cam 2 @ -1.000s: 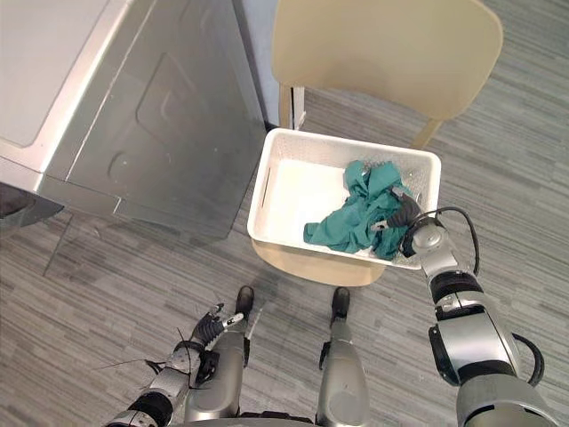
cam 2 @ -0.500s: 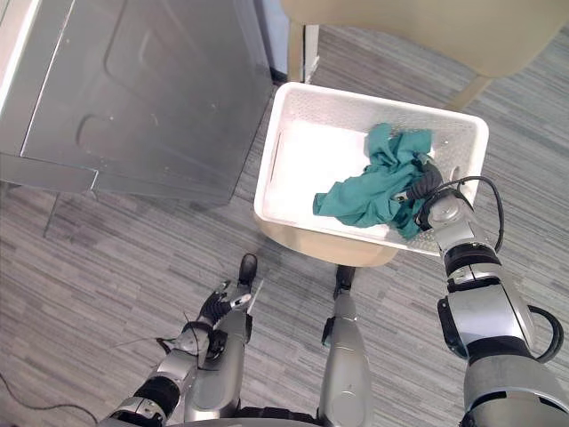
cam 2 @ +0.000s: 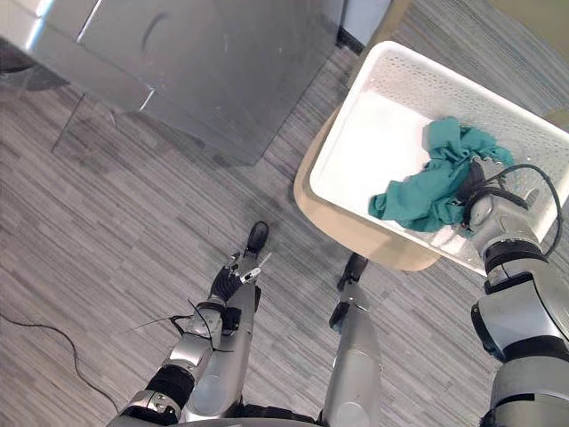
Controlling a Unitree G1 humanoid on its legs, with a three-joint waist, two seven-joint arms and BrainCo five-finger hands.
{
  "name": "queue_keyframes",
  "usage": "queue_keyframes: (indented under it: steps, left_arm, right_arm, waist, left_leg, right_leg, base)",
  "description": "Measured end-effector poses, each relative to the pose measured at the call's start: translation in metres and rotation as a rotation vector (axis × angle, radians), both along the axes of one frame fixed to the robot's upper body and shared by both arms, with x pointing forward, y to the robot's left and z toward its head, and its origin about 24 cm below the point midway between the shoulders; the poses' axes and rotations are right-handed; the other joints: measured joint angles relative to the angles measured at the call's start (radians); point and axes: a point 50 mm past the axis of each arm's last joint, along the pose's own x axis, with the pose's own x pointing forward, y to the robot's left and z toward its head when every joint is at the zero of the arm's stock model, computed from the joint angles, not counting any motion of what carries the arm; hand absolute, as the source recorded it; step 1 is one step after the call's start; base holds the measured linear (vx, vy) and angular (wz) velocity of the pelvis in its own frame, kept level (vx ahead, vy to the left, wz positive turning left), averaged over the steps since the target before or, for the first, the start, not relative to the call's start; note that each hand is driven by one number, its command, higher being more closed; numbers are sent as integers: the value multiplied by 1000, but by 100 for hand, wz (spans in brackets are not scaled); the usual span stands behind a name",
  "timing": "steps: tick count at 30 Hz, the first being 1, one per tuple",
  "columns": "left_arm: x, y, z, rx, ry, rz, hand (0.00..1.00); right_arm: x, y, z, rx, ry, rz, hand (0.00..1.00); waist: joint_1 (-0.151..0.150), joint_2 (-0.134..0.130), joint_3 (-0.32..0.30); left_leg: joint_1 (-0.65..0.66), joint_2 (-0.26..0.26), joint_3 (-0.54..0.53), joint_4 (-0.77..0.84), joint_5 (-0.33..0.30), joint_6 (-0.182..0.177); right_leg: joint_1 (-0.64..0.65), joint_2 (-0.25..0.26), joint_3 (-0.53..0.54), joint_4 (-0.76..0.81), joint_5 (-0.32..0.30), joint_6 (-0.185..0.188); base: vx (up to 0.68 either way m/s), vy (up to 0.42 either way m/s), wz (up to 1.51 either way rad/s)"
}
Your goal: Pick up the laundry basket with both hands and put the clothes into the washing machine.
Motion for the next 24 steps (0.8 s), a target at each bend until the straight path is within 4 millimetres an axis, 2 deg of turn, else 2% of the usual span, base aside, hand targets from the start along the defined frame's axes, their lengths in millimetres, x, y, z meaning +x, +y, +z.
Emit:
queue_keyframes:
  steps: [2,6,9,12,13,15,17,18,20,21,22,24]
  left_arm:
    - [0,2,0,-3,3,10,0]
    - [-3,-4,-3,-20,17,9,0]
    - [-3,-4,-3,-20,22,8,0]
    - [-7,-4,-11,-13,59,6,0]
    - [-8,-3,-12,-11,66,8,0]
    - [-9,-2,-15,-6,80,7,0]
    - [-15,5,-25,18,126,10,0]
    - [-16,5,-27,19,135,11,0]
    - [-24,9,-33,25,165,19,0]
    - [-27,10,-36,26,175,23,0]
    - [-36,18,-44,24,214,51,0]
    - [-43,28,-50,18,247,92,0]
  right_arm:
    - [0,1,-3,-35,30,1,100]
    - [-10,-4,-29,-64,175,-6,100]
    - [-12,6,-51,-23,262,19,100]
    - [-12,16,-63,85,269,38,100]
    - [-11,21,-64,189,217,46,100]
    - [-4,35,-58,338,111,90,100]
    - [8,58,-33,474,-68,188,100]
    - [10,61,-27,498,-114,202,100]
    - [9,60,6,562,-314,228,100]
    - [7,58,13,578,-360,227,100]
    - [4,53,29,607,-464,219,100]
    - [-2,48,40,620,-550,211,100]
  waist:
    - [6,-3,-5]
    - [45,-5,-57]
    - [44,-7,-69]
    - [42,-11,-71]
    - [42,-12,-71]
    - [35,-15,-71]
    - [14,-20,-69]
    - [15,-22,-69]
    - [19,-36,-77]
    - [20,-44,-87]
    - [19,-73,-110]
    - [15,-101,-146]
  left_leg:
    - [0,1,-2,2,3,4]
    - [4,1,-4,1,8,5]
    - [30,0,-5,-9,28,2]
    - [79,1,4,-8,30,2]
    - [98,4,12,-7,30,2]
    - [127,10,26,-7,29,2]
    - [178,24,41,-10,28,2]
    - [193,29,47,-14,28,2]
    - [259,47,61,-46,27,2]
    - [270,48,63,-57,27,3]
    - [299,55,70,-87,26,6]
    - [322,59,75,-113,27,6]
  right_leg:
    - [3,-1,-10,7,-2,2]
    - [5,-3,-24,36,-19,-8]
    - [31,-16,-40,55,-41,-6]
    - [83,-19,-41,50,-44,-7]
    - [103,-18,-41,47,-45,-7]
    - [131,-14,-38,39,-45,-7]
    - [180,0,-32,23,-42,-10]
    - [194,4,-30,17,-41,-12]
    - [250,13,-30,-10,-50,-12]
    - [259,17,-32,-17,-51,-13]
    - [281,19,-52,-38,-49,-11]
    - [300,19,-57,-54,-46,-9]
  base:
    - [-3,9,14]
    - [41,-13,12]
    - [79,-18,20]
    - [85,-32,7]
    - [32,-29,-3]
    - [9,-34,-7]
    - [-35,-43,-11]
    - [-48,-44,-14]
    - [-69,-47,-8]
    - [-55,-34,-8]
    - [-3,-12,-10]
    - [31,-16,-5]
